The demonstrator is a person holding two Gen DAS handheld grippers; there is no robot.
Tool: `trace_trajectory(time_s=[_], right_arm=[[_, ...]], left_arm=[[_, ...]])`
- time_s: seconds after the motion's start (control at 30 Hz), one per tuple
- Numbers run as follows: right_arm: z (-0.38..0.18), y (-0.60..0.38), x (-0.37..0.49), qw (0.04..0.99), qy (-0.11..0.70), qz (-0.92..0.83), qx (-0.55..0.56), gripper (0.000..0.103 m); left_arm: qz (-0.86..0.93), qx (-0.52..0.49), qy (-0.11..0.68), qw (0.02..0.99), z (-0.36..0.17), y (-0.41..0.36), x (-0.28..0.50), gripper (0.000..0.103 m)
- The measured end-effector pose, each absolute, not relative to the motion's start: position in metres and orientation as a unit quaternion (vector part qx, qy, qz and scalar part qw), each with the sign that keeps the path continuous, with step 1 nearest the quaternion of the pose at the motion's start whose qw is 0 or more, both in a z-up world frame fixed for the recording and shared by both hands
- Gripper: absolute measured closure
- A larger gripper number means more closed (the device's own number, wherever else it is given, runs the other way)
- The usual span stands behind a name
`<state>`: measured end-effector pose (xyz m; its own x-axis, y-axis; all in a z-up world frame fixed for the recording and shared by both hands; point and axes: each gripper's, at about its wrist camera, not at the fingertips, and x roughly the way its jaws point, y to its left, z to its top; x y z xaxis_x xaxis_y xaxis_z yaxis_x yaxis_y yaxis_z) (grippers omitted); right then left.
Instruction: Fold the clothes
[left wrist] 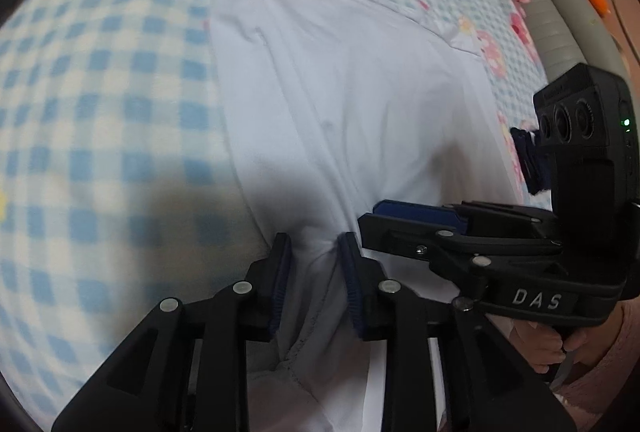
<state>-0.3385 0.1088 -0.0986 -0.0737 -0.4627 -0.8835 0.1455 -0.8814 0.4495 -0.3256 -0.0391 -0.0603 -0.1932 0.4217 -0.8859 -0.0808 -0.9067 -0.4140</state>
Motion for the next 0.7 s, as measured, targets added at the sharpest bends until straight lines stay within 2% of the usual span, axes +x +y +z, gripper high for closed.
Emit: trace_trajectory(time_s=[0.17, 0.33, 0.37, 0.63, 0.67, 0.7], right_arm=[[-0.101, 0.101, -0.338, 0.215, -0.092, -0.723, 0.651, 0.071], [-0.104, 0.099, -0.339, 0.211, -0.084, -0.722, 0.653, 0.071], [-0.105, 0.099, -0.339, 0.21, -0.084, -0.722, 0.654, 0.071], [-0.102, 0.101, -0.346, 0.202, -0.082, -0.727, 0.651, 0.069], [-0.1, 0.102, -0.348, 0.2, -0.082, -0.729, 0.649, 0.066], [-0.098, 0.102, -0.351, 0.199, -0.081, -0.731, 0.647, 0.064]], left_arm=[[0.765, -0.617, -0.124, 0.137, -0.055, -0.044, -0.325, 0.099], [0.763, -0.621, -0.141, 0.109, -0.05, -0.07, -0.321, 0.099], [0.762, -0.622, -0.146, 0.104, -0.052, -0.075, -0.319, 0.103], [0.759, -0.615, -0.193, 0.094, -0.055, -0.101, -0.317, 0.099], [0.762, -0.608, -0.199, 0.097, -0.053, -0.102, -0.32, 0.096], [0.765, -0.602, -0.204, 0.101, -0.051, -0.102, -0.323, 0.086]])
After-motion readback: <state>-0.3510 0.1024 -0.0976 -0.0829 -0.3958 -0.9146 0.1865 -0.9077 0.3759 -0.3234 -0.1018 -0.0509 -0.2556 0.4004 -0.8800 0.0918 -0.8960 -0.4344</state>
